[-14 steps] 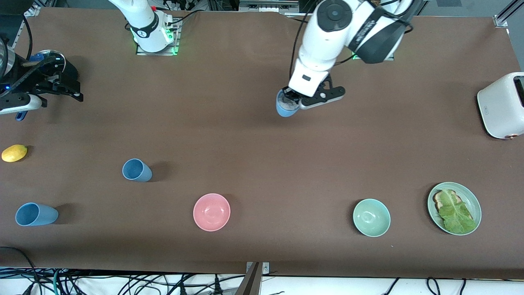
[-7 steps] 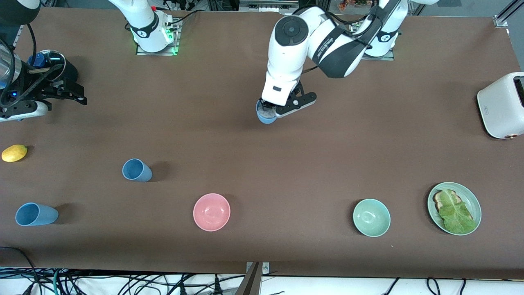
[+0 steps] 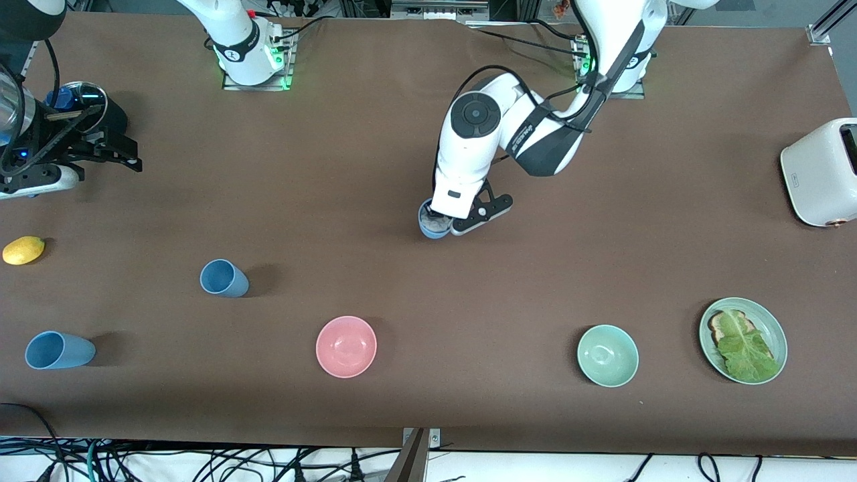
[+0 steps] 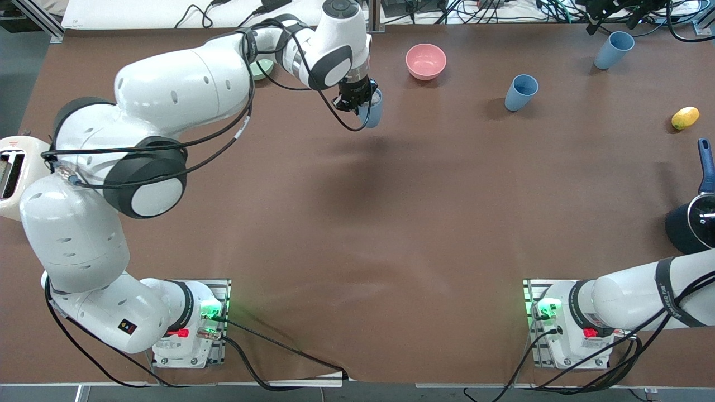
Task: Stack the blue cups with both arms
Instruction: 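Carry the tissue cup with the left gripper toward the table middle, then lower the tissue cup with the left gripper while the right gripper reaches out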
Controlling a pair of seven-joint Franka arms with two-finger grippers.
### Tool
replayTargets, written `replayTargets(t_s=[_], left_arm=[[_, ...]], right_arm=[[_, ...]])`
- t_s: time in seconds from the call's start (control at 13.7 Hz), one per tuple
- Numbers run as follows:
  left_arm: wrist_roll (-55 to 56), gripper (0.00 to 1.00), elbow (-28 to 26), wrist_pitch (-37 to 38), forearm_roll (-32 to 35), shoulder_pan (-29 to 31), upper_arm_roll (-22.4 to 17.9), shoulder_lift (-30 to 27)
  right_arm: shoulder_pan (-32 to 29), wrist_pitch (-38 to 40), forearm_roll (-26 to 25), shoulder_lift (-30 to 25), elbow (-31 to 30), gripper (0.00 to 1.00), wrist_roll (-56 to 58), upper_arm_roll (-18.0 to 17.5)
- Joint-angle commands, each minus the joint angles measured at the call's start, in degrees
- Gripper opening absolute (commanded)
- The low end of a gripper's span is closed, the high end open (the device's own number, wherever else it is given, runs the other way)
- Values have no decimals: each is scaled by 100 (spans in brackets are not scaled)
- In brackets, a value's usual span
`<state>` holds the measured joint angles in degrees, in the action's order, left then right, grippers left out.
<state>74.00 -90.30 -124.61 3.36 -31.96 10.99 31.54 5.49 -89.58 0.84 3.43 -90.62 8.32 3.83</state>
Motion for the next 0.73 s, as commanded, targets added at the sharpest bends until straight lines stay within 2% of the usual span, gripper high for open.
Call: replayTargets(t_s=[0.0,0.29,0.51,0.66], left_arm=[[255,0,355,-159,182,-398,-361,361],[396,0,487,-195,182,-477,-405,581],[607,0,487,-546,191,-539,-405,748],[634,0,487,-555,462,-539,-423,766]], right_arm=[[-4,-7,-49,9,9,100,65,3],[-13,-16,-49,18,0,100,65,3],[-13,-103,-14,149,0,100,65,12],[-13,-200,-14,237,0,100,74,12]])
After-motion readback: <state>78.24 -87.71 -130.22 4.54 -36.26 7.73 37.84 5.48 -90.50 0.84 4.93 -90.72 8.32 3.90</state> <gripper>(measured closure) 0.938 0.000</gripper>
